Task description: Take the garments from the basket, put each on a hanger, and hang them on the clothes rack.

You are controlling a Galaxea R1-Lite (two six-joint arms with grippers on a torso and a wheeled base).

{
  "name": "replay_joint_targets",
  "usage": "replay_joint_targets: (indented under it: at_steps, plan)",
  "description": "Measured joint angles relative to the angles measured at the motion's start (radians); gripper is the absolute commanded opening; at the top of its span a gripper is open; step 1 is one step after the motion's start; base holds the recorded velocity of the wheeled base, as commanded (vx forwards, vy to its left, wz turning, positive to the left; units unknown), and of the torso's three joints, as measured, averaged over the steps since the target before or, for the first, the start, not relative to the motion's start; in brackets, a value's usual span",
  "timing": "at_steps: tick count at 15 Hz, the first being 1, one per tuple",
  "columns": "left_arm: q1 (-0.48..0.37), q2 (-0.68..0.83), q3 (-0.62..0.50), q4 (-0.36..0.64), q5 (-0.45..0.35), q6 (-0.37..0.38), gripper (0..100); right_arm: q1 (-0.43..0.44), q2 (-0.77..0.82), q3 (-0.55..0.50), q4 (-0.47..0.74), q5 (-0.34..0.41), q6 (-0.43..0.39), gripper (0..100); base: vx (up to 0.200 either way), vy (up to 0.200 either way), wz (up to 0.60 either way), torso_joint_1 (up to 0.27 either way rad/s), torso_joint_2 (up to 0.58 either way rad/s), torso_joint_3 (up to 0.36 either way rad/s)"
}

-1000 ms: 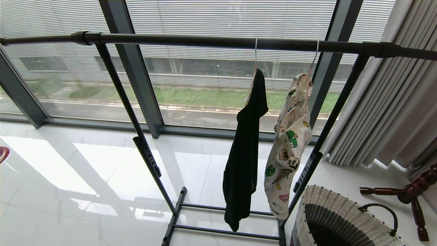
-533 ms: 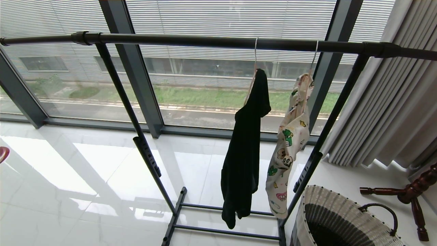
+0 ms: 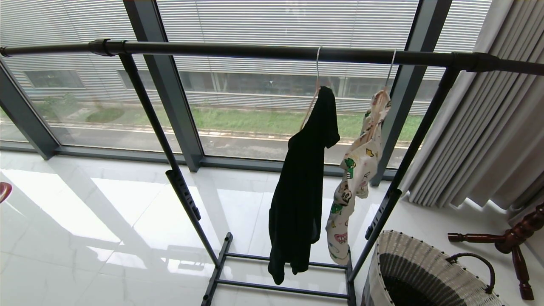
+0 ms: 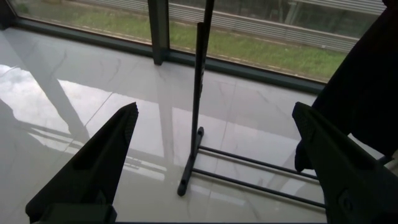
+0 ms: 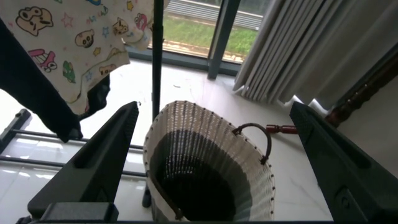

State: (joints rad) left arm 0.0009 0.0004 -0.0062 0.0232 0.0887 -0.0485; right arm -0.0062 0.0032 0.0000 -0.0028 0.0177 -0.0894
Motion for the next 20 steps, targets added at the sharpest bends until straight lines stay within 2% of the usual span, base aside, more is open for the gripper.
replay_joint_targets:
  at_steps: [20]
  plan:
    - [0.000,0.000,0.000,-0.002,0.000,0.000,100,0.000,-0.002,0.000,0.000,0.000,0.013,100,0.000,0.000,0.00,0.000,0.00,0.000]
